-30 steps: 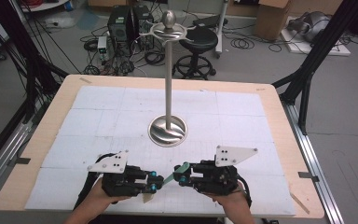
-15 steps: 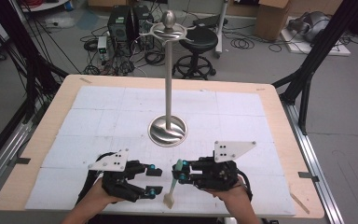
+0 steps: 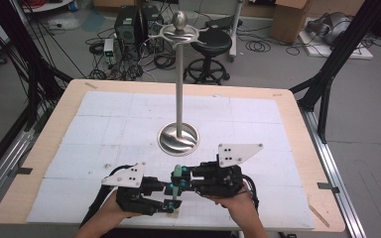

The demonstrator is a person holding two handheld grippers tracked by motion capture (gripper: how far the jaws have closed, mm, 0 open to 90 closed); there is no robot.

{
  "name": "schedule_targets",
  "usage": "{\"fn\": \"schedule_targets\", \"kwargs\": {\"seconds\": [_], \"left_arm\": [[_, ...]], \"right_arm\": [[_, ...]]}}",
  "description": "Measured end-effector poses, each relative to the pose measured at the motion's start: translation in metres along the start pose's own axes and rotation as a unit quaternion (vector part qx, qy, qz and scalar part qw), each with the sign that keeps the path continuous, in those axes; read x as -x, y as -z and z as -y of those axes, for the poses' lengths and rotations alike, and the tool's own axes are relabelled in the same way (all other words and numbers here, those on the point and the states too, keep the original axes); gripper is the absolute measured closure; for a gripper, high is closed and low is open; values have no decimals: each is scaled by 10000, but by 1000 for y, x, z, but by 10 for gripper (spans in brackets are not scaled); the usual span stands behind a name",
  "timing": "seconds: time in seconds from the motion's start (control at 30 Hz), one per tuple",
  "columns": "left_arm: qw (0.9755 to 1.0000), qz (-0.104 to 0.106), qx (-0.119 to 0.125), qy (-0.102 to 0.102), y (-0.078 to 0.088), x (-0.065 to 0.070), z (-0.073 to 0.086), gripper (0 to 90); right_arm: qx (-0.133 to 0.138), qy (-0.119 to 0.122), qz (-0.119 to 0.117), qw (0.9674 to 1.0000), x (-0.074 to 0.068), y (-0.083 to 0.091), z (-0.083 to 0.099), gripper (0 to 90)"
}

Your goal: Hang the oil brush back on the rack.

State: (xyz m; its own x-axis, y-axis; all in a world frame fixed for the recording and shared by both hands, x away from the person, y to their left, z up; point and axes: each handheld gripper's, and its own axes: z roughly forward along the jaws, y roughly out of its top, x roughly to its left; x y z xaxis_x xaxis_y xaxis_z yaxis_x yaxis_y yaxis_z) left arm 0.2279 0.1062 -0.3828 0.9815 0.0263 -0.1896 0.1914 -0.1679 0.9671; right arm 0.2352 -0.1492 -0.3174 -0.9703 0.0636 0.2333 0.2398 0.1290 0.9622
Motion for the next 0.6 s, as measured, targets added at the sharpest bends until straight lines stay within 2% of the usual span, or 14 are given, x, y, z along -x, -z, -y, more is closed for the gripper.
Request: {"fn": "schedule_targets", "kwargs": {"seconds": [0.07,0.13,0.17,0.2,0.23,0.27,0.3,0.47,0.53,0.6], "left_arm": [[10000,-58,21,-50,1,0,0,804],[9998,-189,40,-30,1,1,-1,838],[9995,-301,58,-42,1,1,-1,840],[9992,-400,55,-37,2,1,-2,841],[9986,-523,67,-24,2,2,-2,842],[9979,-647,78,-9,3,2,-2,842],[9971,-755,91,-1,3,2,-3,842],[9919,-1269,56,-15,5,2,-4,843],[9894,-1451,34,9,4,3,-4,843],[9870,-1610,12,11,3,4,-4,843]], "right_arm": [[13,-19,-14,10000,0,-1,0,823],[38,-32,93,9999,0,-1,0,817],[87,-93,181,9998,0,0,0,758],[165,-147,375,9991,0,1,0,592],[246,-290,607,9974,0,2,0,496],[293,-398,821,9954,0,4,0,452],[330,-409,1050,9931,-1,6,0,407],[279,-287,1767,9834,-9,6,0,410],[241,-202,1842,9824,-12,3,-1,441],[199,-198,1981,9798,-14,-1,-2,450]]}}
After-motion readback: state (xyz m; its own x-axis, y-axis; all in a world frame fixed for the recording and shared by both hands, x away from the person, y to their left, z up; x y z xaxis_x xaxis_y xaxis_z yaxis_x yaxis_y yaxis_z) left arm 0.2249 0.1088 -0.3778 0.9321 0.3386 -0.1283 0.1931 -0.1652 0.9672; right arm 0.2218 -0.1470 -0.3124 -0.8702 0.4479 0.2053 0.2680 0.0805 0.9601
